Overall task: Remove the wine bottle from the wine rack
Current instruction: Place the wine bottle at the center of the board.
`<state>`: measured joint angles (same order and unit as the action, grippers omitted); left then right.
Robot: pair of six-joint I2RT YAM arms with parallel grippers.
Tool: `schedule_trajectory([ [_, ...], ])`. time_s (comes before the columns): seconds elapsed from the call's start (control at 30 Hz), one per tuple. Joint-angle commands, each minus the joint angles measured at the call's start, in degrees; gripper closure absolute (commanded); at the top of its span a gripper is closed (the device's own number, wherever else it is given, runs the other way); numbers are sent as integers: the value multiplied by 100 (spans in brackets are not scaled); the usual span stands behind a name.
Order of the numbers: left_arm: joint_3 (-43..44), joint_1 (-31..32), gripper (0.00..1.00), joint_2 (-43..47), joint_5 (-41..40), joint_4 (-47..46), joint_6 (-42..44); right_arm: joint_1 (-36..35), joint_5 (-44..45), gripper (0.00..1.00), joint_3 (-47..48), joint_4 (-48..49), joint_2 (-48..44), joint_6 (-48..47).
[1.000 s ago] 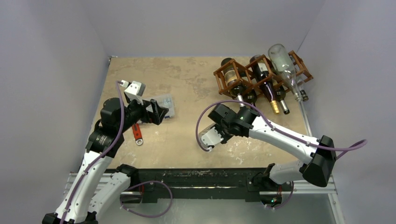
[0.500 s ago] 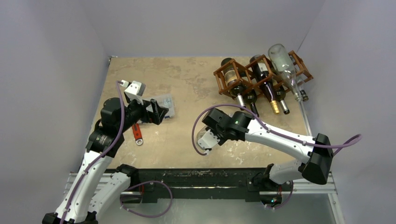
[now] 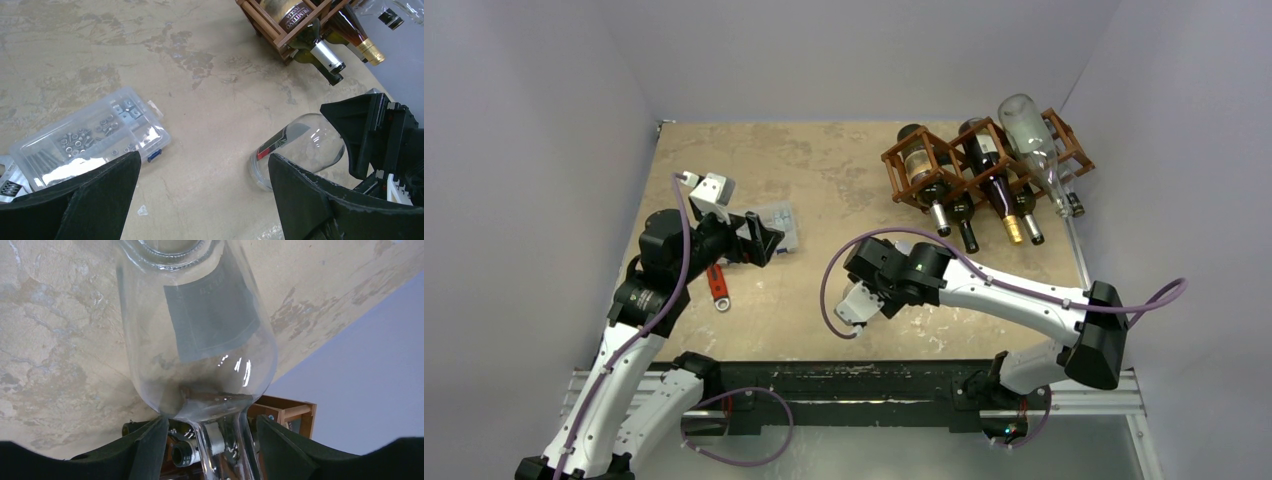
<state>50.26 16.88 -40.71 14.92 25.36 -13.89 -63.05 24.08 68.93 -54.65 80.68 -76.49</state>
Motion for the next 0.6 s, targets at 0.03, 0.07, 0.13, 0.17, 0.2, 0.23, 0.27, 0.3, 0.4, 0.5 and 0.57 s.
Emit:
schedule_trajectory([
  [0.03, 1, -36, 0, 37, 4, -124, 114, -82, -105, 27, 409, 27, 34, 195],
  [0.07, 1, -36, 0, 37, 3, -129, 115, -97, -142, 25, 456, 25, 49, 236],
  [0.13, 4, -36, 0, 45, 2, -122, 109, -123, -255, 21, 552, -4, 60, 300],
  [0.17, 6, -36, 0, 45, -5, -120, 114, -133, -322, 18, 597, -24, 61, 330],
  [0.2, 2, -36, 0, 45, -6, -125, 112, -142, -348, 13, 646, -42, 70, 359],
  [0.23, 1, -36, 0, 50, -4, -120, 112, -154, -390, 11, 682, -45, 70, 389],
  [0.27, 7, -36, 0, 54, -6, -124, 114, -163, -412, 11, 716, -45, 70, 415],
  [0.3, 6, -36, 0, 54, -6, -126, 116, -168, -431, 10, 748, -45, 70, 442],
  [0.4, 4, -36, 0, 62, -6, -125, 118, -173, -568, 8, 907, -102, 71, 541],
  [0.5, 10, -36, 0, 63, -2, -128, 123, -173, -918, 7, 1218, -246, 86, 699],
  [0.57, 10, -36, 0, 63, -4, -121, 123, -173, -1217, 6, 1493, -393, 90, 789],
])
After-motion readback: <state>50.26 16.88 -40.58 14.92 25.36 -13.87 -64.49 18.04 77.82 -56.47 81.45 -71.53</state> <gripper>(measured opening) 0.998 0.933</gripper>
